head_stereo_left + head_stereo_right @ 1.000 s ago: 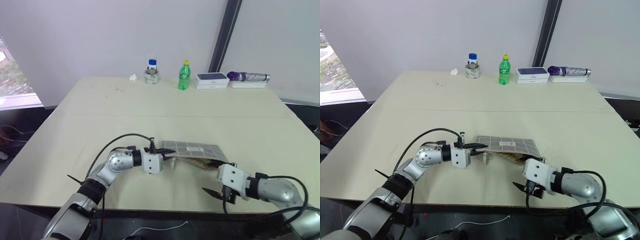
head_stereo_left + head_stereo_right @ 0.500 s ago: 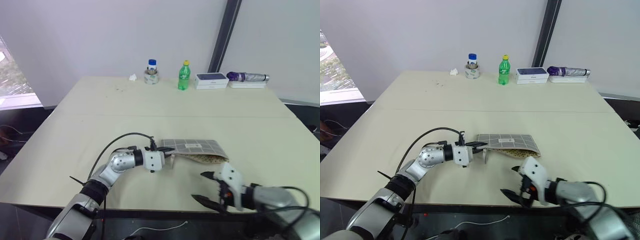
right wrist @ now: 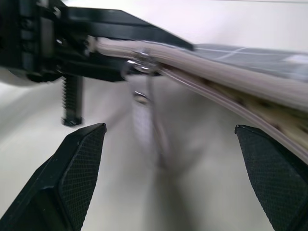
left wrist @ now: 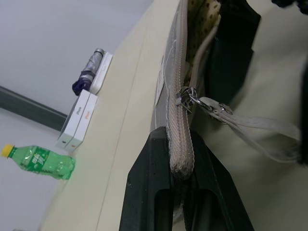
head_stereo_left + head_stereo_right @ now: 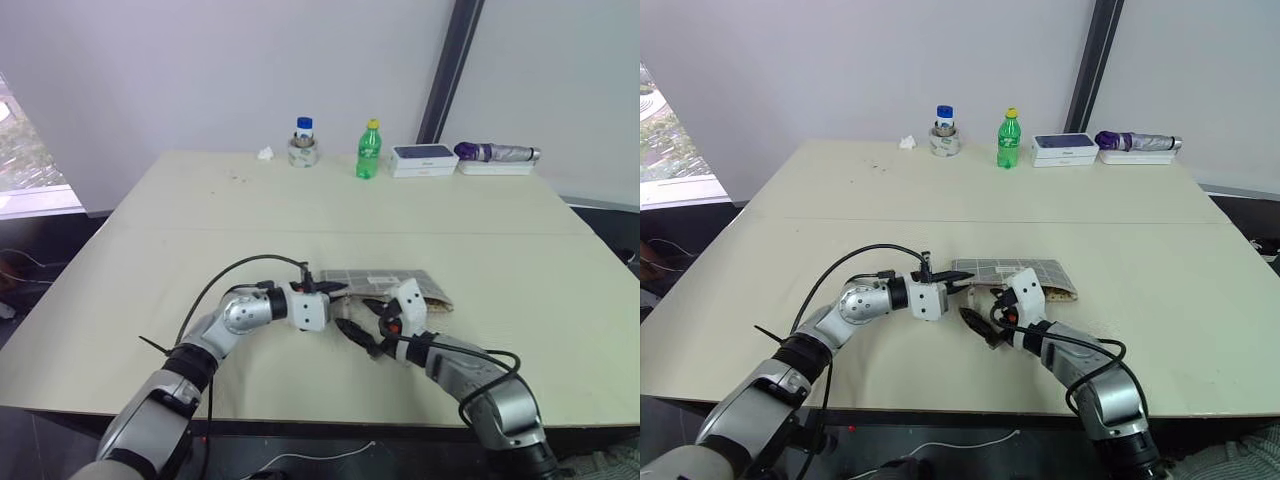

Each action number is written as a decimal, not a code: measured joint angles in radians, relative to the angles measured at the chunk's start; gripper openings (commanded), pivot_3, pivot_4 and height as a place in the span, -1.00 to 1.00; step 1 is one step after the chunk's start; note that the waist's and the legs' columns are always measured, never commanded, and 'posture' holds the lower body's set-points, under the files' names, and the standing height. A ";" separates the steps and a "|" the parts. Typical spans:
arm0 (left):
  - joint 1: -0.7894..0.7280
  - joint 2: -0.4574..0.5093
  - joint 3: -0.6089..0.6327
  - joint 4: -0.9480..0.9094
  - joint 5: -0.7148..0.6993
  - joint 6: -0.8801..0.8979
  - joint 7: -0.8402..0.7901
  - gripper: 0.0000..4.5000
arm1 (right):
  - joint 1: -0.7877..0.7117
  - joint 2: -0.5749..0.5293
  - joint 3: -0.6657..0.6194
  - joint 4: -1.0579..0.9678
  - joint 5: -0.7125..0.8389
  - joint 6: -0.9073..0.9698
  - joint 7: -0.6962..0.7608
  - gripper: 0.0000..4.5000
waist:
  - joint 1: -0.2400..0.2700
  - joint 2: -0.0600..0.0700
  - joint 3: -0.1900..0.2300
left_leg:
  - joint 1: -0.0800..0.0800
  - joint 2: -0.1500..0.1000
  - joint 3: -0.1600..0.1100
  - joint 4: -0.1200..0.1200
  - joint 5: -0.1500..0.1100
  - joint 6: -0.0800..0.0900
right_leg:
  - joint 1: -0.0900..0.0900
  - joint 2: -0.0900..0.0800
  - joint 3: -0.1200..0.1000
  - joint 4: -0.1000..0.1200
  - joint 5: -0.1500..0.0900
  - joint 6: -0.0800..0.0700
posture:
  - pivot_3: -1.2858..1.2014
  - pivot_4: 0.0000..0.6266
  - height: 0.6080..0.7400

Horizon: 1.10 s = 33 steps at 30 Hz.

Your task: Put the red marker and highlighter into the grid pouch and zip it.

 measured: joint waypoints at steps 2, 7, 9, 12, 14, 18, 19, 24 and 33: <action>0.000 0.000 0.000 0.001 0.004 0.000 0.007 -1.00 | -0.008 0.006 0.024 0.019 -0.004 -0.006 0.010 0.97 | -0.001 0.000 0.000 | 0.000 0.000 0.000 0.000 0.000 0.000 | 0.000 0.000 0.000 0.000 0.000 0.000 | 0.03 -0.52 1.00; 0.000 -0.001 -0.001 0.001 0.005 0.000 0.014 -1.00 | -0.035 0.041 0.045 0.055 -0.008 -0.013 0.015 0.43 | -0.001 0.000 0.000 | 0.000 0.000 0.000 0.000 0.000 0.000 | -0.001 0.000 0.000 0.001 0.000 0.000 | 0.03 -0.52 1.00; 0.001 0.000 -0.001 0.001 0.006 0.000 0.016 -1.00 | -0.035 0.047 0.043 0.063 -0.008 -0.015 0.011 -0.02 | 0.000 0.000 0.000 | -0.001 0.000 0.000 0.000 0.000 0.000 | -0.001 0.000 0.000 0.001 0.000 0.000 | 0.03 -0.52 1.00; 0.001 -0.001 -0.001 0.000 0.006 0.000 0.018 -1.00 | -0.035 0.054 0.023 0.065 -0.001 -0.015 -0.003 -0.72 | -0.001 0.000 0.000 | -0.001 0.000 0.000 0.000 0.000 0.000 | -0.002 0.000 0.000 0.001 0.000 0.000 | 0.03 -0.52 1.00; 0.006 0.000 -0.001 0.000 0.006 0.000 0.020 -1.00 | -0.031 0.049 -0.001 0.065 0.000 -0.017 -0.005 -0.96 | -0.001 0.000 0.000 | -0.001 0.000 0.000 0.000 0.000 0.000 | -0.002 0.000 0.000 0.001 0.000 0.000 | 0.03 -0.52 1.00; 0.009 0.000 -0.002 0.000 0.007 0.000 0.021 -1.00 | 0.017 0.006 -0.038 0.046 0.012 -0.016 0.008 -0.96 | 0.001 0.000 0.000 | -0.001 0.000 0.000 0.000 0.000 0.000 | -0.002 0.000 0.000 0.001 0.000 0.000 | 0.03 -0.52 1.00; 0.011 0.002 -0.002 0.000 0.007 0.000 0.021 -1.00 | 0.034 -0.021 -0.042 0.029 0.014 -0.016 0.017 -0.96 | 0.001 0.000 0.000 | -0.001 0.000 0.001 0.000 0.000 0.000 | -0.002 0.000 0.001 0.001 0.000 0.000 | 0.03 -0.52 1.00; 0.014 0.048 0.001 0.008 0.006 -0.013 0.021 -1.00 | 0.134 -0.208 -0.164 -0.005 0.033 -0.024 0.087 -0.96 | 0.001 0.000 0.000 | -0.002 0.000 0.001 0.000 0.000 0.000 | -0.002 0.000 0.000 0.001 0.000 0.000 | 0.03 -0.52 1.00; 0.008 0.077 0.010 0.083 -0.070 -0.038 -0.040 -1.00 | 0.188 -0.401 -0.303 0.115 0.032 -0.148 0.199 -0.96 | 0.000 0.000 0.000 | -0.001 0.000 0.001 0.000 0.000 0.000 | -0.002 0.000 0.001 0.001 0.000 0.000 | 0.03 -0.52 1.00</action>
